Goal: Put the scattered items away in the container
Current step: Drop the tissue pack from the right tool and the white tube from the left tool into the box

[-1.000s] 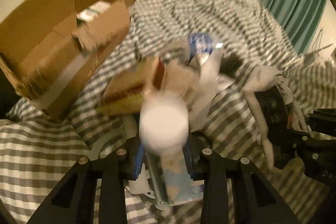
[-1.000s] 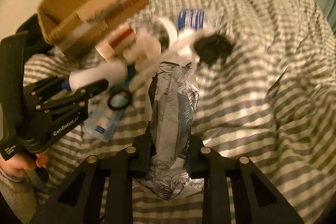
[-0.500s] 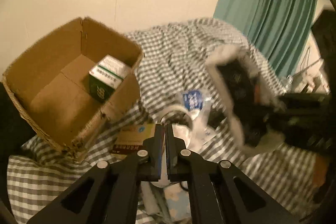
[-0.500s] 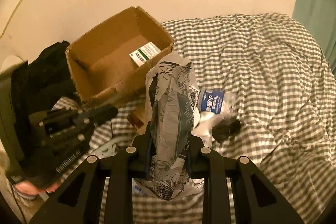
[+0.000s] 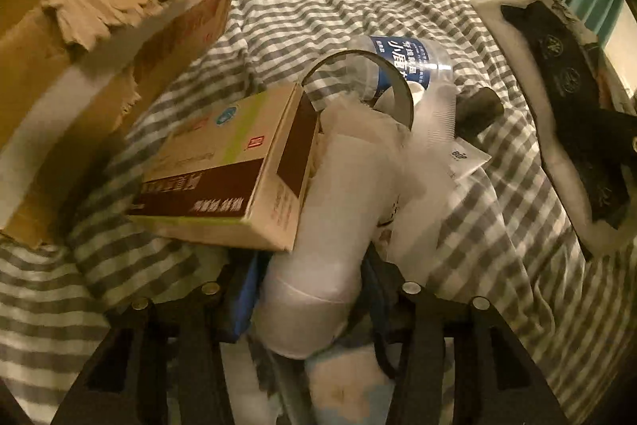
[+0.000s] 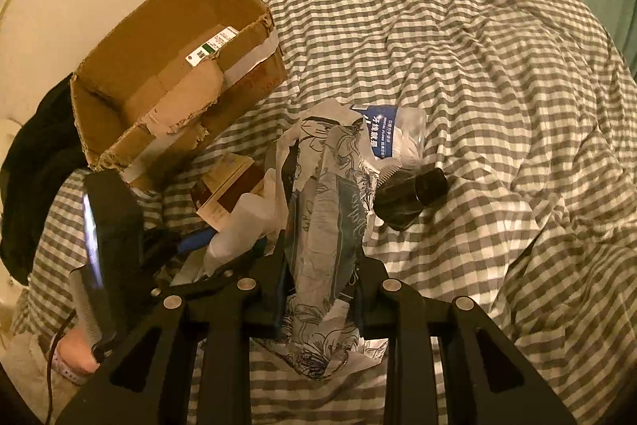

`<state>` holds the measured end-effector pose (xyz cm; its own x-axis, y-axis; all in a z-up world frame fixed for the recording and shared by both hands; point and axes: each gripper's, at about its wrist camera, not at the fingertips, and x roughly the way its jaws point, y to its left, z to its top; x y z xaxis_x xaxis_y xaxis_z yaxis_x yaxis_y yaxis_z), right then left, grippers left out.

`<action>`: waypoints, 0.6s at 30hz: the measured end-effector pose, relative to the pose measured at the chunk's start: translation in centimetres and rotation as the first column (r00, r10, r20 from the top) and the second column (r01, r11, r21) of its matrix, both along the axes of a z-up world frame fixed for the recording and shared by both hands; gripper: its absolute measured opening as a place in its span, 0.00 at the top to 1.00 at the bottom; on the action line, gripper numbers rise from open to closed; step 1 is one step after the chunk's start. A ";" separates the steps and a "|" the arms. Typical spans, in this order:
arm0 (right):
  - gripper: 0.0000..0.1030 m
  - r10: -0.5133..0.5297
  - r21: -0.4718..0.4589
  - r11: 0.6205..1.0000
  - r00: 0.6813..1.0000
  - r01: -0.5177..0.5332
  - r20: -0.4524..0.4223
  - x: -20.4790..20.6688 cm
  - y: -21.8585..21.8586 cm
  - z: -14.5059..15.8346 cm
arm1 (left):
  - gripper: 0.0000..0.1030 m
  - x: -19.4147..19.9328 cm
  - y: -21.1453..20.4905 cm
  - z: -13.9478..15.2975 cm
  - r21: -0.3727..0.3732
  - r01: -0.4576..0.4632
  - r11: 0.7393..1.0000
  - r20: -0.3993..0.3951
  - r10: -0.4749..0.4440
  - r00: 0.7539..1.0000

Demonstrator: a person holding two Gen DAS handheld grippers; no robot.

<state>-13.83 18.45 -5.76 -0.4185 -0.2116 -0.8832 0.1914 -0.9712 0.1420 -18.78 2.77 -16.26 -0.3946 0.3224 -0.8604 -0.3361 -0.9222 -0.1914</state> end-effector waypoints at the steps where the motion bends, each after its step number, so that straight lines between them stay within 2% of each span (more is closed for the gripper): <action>1: 0.76 0.005 0.010 1.000 1.000 -0.005 -0.002 0.0 -0.1 -0.1 | 0.55 0.0 0.1 0.0 -0.003 0.010 1.000 -0.012 -0.010 1.000; 5: 0.76 -0.004 0.010 1.000 1.000 0.005 -0.009 0.0 0.1 0.0 | 0.56 0.1 -0.1 1.6 0.005 0.002 1.000 -0.016 -0.002 1.000; 10: 0.76 -0.006 -0.026 1.000 0.998 0.004 -0.066 0.1 0.0 3.1 | 0.56 0.5 -1.3 7.6 0.078 -0.017 0.997 -0.116 0.026 0.993; 12: 0.76 0.002 -0.047 0.999 0.995 -0.007 -0.095 -0.2 -0.6 4.8 | 0.56 0.4 -2.3 11.4 0.121 -0.030 0.992 -0.187 0.052 0.981; 15: 0.76 0.034 -0.062 0.997 0.990 -0.043 -0.138 -1.3 -2.4 7.2 | 0.56 0.0 -4.5 15.4 0.161 -0.049 0.986 -0.264 0.091 0.960; 18: 0.76 0.073 -0.067 0.994 0.983 -0.085 -0.169 -2.9 -5.1 8.8 | 0.56 -0.3 -7.3 18.0 0.178 -0.076 0.981 -0.320 0.130 0.939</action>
